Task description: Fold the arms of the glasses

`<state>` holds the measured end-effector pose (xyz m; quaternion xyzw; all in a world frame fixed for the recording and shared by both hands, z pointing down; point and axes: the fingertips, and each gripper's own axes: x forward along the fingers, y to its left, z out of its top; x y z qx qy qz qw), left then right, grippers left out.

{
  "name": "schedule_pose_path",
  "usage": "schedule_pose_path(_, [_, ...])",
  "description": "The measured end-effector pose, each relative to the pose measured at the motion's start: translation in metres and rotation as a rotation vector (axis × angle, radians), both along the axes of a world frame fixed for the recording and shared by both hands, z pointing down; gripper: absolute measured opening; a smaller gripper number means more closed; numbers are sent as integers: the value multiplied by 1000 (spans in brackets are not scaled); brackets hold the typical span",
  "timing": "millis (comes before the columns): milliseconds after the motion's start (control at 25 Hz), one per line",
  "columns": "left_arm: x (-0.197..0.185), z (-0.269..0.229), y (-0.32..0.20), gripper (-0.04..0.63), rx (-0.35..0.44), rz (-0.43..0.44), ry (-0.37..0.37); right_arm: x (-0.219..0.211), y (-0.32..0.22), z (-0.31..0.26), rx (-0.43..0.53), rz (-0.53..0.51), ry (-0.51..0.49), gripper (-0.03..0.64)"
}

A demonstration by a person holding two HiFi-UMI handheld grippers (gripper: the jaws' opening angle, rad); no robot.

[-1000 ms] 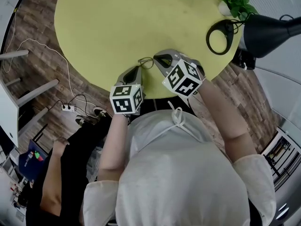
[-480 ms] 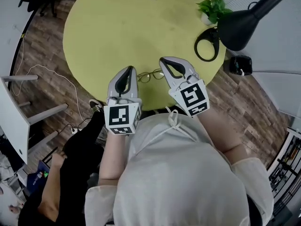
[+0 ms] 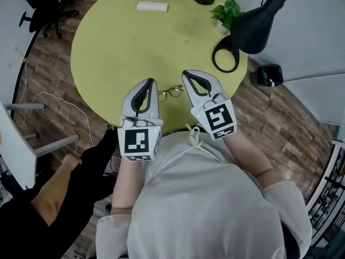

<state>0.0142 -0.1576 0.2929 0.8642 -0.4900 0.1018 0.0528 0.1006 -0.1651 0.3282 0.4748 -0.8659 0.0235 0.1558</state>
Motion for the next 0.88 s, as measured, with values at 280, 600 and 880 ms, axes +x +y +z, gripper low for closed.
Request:
schedule_pose_path(280, [2, 1, -2, 8, -4, 6, -4, 9, 1, 2, -20, 39, -16, -3])
schedule_pose_path(600, [4, 3, -5, 8, -10, -4, -6, 12, 2, 4, -29, 52, 3, -3])
schedule_pose_path(880, [2, 10, -8, 8, -35, -24, -2, 12, 0, 4, -34, 68, -1, -3])
